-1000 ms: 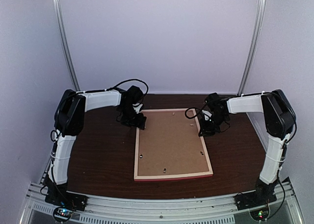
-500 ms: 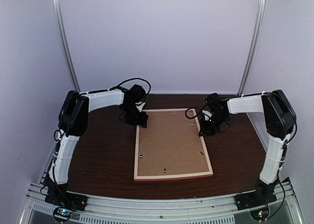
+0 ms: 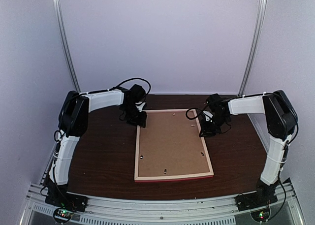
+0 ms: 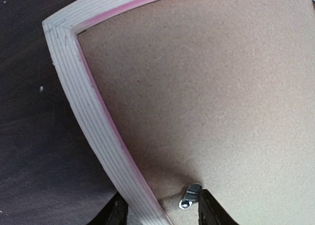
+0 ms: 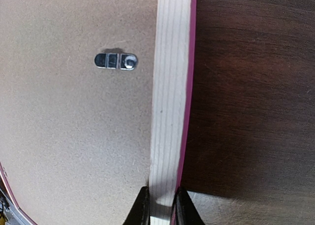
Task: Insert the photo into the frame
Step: Press the fastener onto the backboard.
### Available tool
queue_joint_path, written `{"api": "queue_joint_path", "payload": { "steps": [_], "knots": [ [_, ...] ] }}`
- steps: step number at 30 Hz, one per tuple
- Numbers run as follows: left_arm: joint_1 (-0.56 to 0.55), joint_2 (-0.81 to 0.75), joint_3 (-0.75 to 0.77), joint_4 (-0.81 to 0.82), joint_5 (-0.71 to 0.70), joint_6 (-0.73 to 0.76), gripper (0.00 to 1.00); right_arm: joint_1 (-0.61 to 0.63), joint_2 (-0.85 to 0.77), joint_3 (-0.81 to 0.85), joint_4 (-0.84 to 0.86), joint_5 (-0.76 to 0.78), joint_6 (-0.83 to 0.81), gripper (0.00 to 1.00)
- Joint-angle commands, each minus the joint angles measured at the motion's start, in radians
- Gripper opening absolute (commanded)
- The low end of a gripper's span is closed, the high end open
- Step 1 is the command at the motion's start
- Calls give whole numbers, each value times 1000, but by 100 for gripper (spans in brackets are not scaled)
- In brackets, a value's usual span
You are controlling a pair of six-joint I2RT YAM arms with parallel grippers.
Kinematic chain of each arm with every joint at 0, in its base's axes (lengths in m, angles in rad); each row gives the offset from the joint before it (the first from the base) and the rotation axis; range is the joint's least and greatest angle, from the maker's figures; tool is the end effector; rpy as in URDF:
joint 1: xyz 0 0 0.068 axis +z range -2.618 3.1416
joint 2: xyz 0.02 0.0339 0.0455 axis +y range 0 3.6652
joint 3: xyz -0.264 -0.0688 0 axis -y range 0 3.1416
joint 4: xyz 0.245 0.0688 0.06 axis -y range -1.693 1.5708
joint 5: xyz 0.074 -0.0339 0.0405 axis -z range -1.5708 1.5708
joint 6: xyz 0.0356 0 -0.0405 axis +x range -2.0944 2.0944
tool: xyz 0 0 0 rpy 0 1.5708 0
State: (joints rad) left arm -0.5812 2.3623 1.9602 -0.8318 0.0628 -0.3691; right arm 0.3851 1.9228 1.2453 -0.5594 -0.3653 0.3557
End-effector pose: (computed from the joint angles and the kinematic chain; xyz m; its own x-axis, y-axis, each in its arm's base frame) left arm 0.4108 -0.2725 0.1550 -0.9396 0.1864 -0.2869 0.2426 0.9543 -0.1745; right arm 0.3425 0.1525 0.1532 -0.9807 -0.0466 -0.1897 -0.1257 0.8938 0.4305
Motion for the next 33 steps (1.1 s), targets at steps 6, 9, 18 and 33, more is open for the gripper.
{"api": "queue_joint_path", "payload": {
  "steps": [6, 9, 18, 33],
  "knots": [
    [23, 38, 7, 5, -41, -10, 42, 14, 47, -47, 9, -37, -4, 5],
    [24, 35, 3, 5, -43, -15, 38, 14, 47, -49, 10, -37, -5, 5],
    [24, 9, -51, 8, -32, -31, 32, 13, 49, -45, 9, -39, -4, 5],
    [43, -7, -86, 43, -48, -87, 45, 18, 47, -38, 1, -40, -7, 5]
  ]
}}
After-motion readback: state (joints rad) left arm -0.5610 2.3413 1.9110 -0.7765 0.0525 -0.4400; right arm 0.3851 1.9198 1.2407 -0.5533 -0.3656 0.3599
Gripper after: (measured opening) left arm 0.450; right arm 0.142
